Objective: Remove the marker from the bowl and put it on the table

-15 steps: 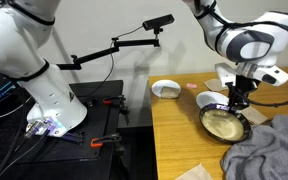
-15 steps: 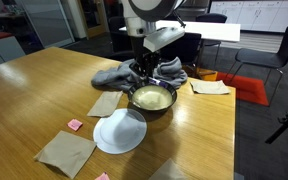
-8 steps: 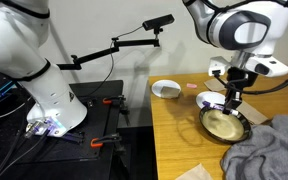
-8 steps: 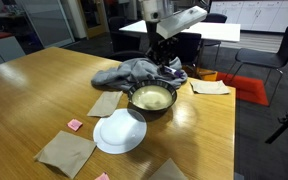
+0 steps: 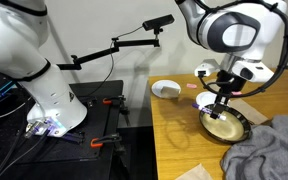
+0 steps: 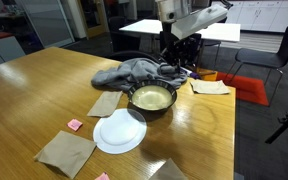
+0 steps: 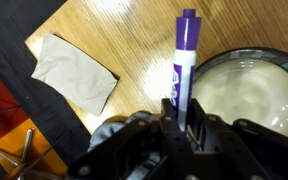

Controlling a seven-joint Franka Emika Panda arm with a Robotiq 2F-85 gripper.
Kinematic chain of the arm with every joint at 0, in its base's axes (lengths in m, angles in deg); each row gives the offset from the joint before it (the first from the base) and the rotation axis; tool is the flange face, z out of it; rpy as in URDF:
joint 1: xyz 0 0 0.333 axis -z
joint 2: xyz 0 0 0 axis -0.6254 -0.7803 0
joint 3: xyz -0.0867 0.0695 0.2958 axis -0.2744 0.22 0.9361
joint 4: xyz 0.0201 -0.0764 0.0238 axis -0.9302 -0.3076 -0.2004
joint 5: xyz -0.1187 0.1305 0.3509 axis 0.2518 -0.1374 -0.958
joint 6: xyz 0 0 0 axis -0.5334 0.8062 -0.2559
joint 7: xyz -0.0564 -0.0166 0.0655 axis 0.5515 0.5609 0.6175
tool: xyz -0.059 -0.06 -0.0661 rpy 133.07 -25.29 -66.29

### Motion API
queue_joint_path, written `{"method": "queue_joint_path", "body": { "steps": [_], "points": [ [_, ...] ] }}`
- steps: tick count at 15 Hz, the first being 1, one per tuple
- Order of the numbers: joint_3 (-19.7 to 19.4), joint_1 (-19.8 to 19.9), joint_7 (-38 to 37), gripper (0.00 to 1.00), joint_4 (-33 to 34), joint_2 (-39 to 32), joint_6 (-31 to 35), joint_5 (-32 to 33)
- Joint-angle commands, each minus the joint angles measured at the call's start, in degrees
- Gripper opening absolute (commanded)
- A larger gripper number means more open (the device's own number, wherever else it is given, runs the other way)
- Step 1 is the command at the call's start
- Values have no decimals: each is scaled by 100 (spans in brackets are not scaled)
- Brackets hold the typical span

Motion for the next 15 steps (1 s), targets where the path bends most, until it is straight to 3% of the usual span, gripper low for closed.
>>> {"method": "queue_joint_path", "body": {
  "steps": [1,2,15],
  "points": [
    [81,76,-35,20,12,1,-12,57],
    [83,76,-35,5,13,-1,-12,57],
    [-609,-256,-2498,5,-1987,1034,1482,791]
  ]
}}
